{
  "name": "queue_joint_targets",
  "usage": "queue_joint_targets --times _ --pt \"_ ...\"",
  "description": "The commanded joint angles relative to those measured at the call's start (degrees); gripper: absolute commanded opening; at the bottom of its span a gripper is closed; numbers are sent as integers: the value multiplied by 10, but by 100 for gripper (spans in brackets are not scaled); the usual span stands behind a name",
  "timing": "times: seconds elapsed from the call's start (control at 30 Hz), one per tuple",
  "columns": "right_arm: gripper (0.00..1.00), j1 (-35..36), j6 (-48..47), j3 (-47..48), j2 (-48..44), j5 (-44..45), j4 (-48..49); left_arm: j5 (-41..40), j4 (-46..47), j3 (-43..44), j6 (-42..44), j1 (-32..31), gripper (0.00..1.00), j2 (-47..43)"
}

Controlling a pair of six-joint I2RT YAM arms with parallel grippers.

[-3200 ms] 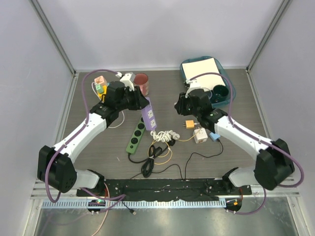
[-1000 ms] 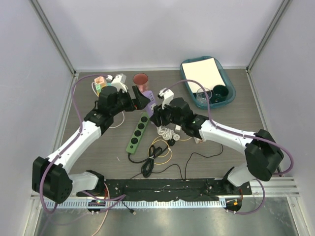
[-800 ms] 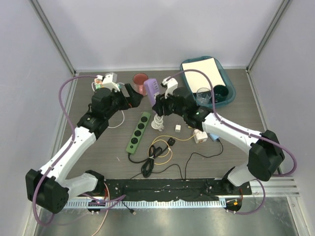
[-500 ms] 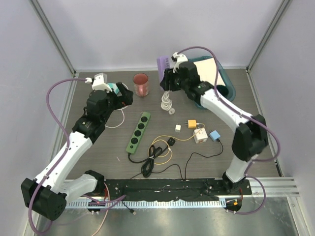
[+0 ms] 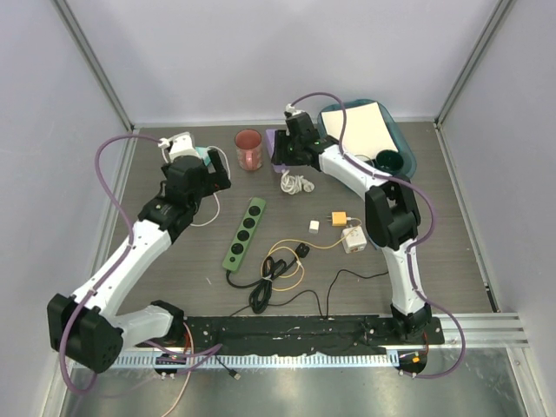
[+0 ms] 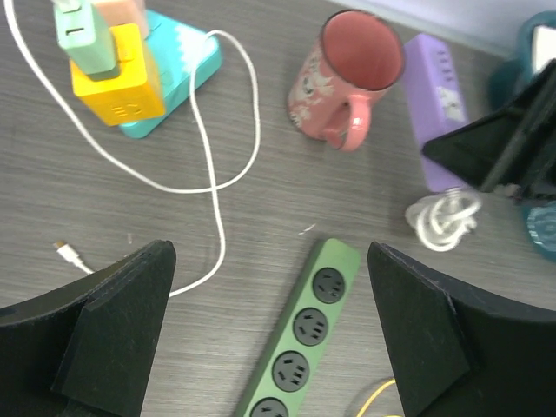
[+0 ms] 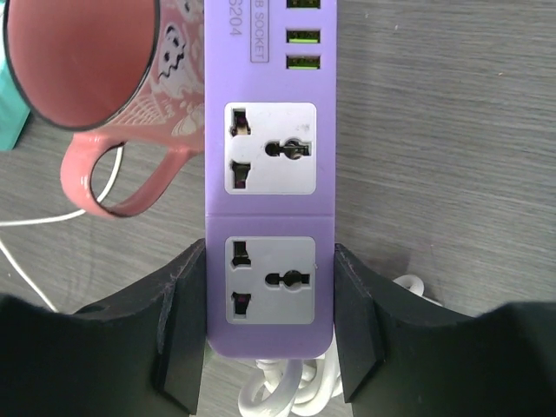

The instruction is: Pull the plug off the socket

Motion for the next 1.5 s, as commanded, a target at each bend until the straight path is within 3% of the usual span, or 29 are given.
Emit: queue_joint_targets --times 0.0,0.13,0.37,0.77,0.9,1.13,1.23,1.27,1.37,1.47 --pt "55 -16 18 26 25 39 -44 -79 -45 49 18 10 96 39" --pt "67 -21 19 -3 -6 45 -44 -96 -81 88 17 53 96 65" --pt "83 -22 -11 -67 -116 56 -40 -32 -97 155 32 161 91 121" --pt "85 -22 -17 -233 -303 -36 32 -19 -85 283 66 205 88 299" --pt "85 -23 -26 -263 -327 -76 55 -12 -79 313 65 214 84 347" --pt "85 -23 -36 -275 -335 -73 55 11 -63 334 46 230 75 420" --pt "84 -23 -35 -275 -328 -79 56 50 -45 342 51 232 65 435" --pt "84 -23 -35 -275 -327 -79 57 59 -38 338 57 232 47 437" --pt "84 -23 -34 -275 -320 -78 56 70 -33 333 63 232 19 428" --pt "84 -22 -26 -275 -313 -88 60 69 -33 317 72 232 4 401"
